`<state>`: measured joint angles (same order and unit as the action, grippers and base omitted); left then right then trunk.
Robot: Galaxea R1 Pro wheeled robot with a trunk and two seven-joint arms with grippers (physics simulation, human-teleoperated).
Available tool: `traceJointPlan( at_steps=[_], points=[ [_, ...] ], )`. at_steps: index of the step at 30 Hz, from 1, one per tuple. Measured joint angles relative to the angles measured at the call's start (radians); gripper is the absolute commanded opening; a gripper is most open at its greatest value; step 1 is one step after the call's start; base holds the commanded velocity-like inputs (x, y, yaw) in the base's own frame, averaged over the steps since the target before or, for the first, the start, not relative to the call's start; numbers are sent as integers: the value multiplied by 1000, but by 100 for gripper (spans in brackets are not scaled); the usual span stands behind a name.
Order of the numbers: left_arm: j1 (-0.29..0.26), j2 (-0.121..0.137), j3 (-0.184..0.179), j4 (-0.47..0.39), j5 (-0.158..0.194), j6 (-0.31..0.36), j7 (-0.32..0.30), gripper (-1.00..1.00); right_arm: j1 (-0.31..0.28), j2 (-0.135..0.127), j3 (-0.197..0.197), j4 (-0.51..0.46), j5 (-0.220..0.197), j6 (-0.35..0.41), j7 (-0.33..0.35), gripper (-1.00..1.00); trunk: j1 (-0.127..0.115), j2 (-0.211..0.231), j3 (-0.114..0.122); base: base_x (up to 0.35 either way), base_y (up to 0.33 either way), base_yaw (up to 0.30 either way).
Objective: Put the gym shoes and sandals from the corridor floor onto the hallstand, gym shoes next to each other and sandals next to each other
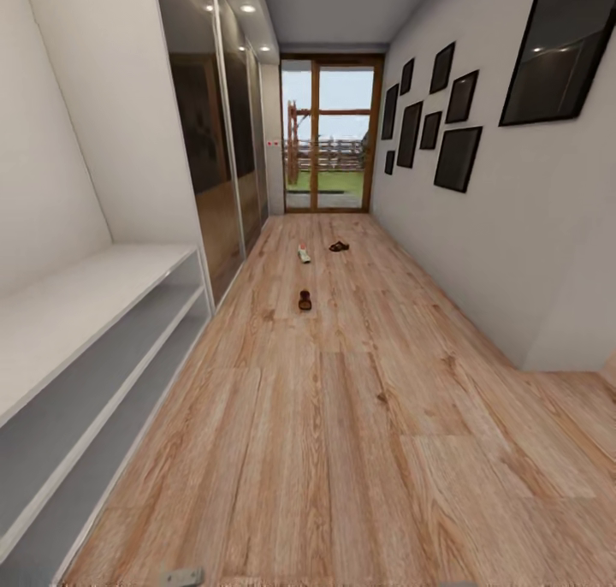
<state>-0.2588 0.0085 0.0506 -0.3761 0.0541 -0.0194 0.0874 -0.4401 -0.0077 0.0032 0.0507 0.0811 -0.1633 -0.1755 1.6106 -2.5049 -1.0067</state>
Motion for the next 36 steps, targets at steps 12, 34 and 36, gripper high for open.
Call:
traceJointPlan(
  at_steps=[12,34,36],
  points=[
    [0,1,0,0,0,0,0,100,0,1,0,0,-1,0,-1,100,5,-3,-46,0,0,0],
    [0,2,0,-1,-1,0,0,100,1,-6,0,0,0,-1,-3,100,6,-4,-58,64,0,0],
    [0,2,0,-1,-1,0,0,100,1,-6,0,0,0,-1,-3,100,6,-4,-58,189,0,0]
  ],
)
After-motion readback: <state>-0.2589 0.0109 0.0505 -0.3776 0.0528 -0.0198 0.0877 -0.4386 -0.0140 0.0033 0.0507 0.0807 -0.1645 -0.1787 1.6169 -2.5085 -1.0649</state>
